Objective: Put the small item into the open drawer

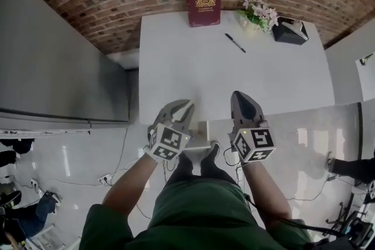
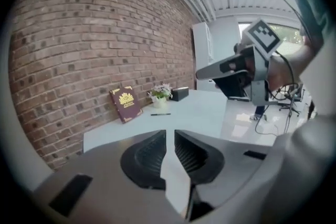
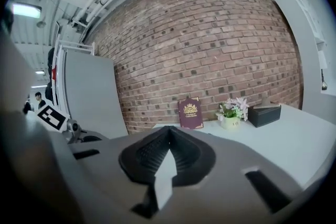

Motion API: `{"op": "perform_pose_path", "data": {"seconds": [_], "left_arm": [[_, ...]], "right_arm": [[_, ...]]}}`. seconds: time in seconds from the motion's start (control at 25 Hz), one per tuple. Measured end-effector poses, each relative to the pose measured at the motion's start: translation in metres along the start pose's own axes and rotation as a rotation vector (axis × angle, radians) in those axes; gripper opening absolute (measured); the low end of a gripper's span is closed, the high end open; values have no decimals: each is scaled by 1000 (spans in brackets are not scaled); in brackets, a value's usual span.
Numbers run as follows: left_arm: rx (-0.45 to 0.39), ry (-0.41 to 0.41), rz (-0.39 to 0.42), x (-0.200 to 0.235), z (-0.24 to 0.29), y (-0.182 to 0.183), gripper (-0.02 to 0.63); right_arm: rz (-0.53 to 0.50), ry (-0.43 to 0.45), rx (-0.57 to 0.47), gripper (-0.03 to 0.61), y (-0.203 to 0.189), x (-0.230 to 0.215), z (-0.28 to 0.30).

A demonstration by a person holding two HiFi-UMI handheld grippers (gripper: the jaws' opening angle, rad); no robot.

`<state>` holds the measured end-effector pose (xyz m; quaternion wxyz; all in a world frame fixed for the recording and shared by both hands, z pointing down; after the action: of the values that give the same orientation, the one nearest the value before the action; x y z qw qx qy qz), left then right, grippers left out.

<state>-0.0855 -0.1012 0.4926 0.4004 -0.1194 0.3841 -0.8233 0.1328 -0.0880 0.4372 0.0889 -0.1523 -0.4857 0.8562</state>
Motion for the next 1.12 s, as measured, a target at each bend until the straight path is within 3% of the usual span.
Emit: {"op": "perform_pose_path", "data": {"seconds": [0.48, 1.12], "left_arm": [[-335, 214, -171, 45, -82, 92, 34], [-575, 337, -151, 46, -163, 157, 9]], "right_arm": [[-89, -13, -188, 0, 71, 3, -34], [-233, -28, -425, 0, 141, 23, -83]]}}
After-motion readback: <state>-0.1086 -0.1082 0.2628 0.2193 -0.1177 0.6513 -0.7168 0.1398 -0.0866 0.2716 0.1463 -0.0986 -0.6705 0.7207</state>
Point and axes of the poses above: the fingertips, and each gripper's own axes: z forward along the fingers, x to its left, y out of its top, the point moved 10 cm from there along -z, backward along the fingers, and after that the axes turned 13 degrees about x, right-handed, at the moved point
